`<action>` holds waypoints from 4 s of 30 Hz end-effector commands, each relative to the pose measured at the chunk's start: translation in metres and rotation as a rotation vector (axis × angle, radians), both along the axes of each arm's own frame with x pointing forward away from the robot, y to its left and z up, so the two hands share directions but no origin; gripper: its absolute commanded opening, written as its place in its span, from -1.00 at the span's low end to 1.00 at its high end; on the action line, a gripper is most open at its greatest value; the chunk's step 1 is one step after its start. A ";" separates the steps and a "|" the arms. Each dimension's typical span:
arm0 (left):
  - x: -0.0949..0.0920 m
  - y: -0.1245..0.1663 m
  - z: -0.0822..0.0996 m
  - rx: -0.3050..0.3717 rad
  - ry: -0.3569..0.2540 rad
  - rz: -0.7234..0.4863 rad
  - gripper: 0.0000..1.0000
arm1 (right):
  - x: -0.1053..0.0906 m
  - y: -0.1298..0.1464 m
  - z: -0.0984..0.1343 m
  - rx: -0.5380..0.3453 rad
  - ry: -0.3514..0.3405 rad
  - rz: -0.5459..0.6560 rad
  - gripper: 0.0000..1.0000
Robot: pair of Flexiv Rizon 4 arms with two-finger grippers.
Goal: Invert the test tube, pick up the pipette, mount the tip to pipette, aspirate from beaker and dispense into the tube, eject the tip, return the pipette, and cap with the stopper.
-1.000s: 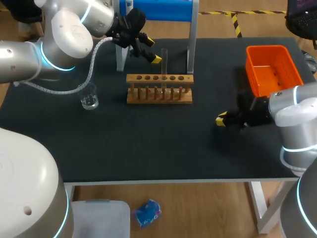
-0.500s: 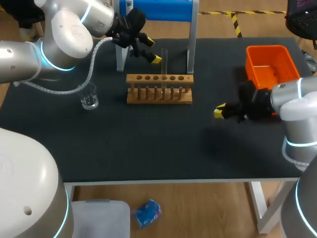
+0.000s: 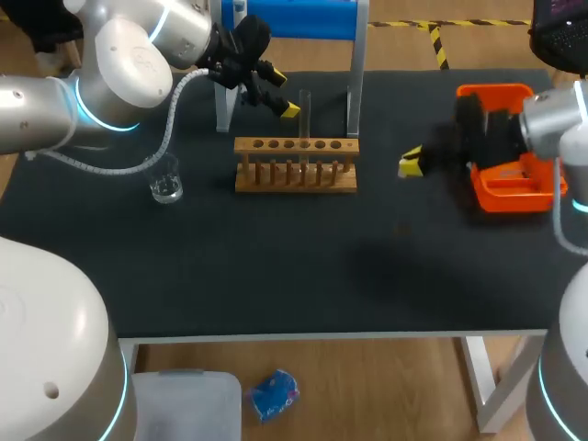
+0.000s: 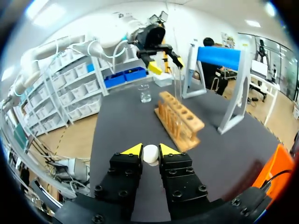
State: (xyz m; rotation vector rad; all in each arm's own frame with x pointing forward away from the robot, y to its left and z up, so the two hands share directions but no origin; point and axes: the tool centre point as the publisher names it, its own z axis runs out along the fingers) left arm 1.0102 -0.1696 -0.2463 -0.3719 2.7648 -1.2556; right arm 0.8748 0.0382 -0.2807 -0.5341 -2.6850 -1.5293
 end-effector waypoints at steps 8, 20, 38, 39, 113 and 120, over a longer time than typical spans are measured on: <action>0.001 0.000 0.001 0.004 0.006 -0.003 1.00 | 0.028 0.027 0.049 -0.047 -0.026 0.085 -1.00; 0.001 0.000 0.001 0.004 0.006 -0.003 1.00 | 0.041 0.048 0.069 -0.062 -0.076 0.105 -1.00; 0.001 0.000 0.001 0.004 0.006 -0.003 1.00 | 0.068 0.071 0.070 -0.035 -0.083 0.164 -1.00; 0.001 0.000 0.001 0.004 0.006 -0.003 1.00 | 0.071 0.075 0.071 -0.035 -0.087 0.178 -1.00; 0.001 0.000 0.001 0.004 0.006 -0.003 1.00 | 0.131 0.167 0.055 -0.049 -0.099 0.299 -1.00; 0.001 0.000 0.001 0.004 0.006 -0.003 1.00 | 0.130 0.166 0.053 -0.049 -0.091 0.298 -1.00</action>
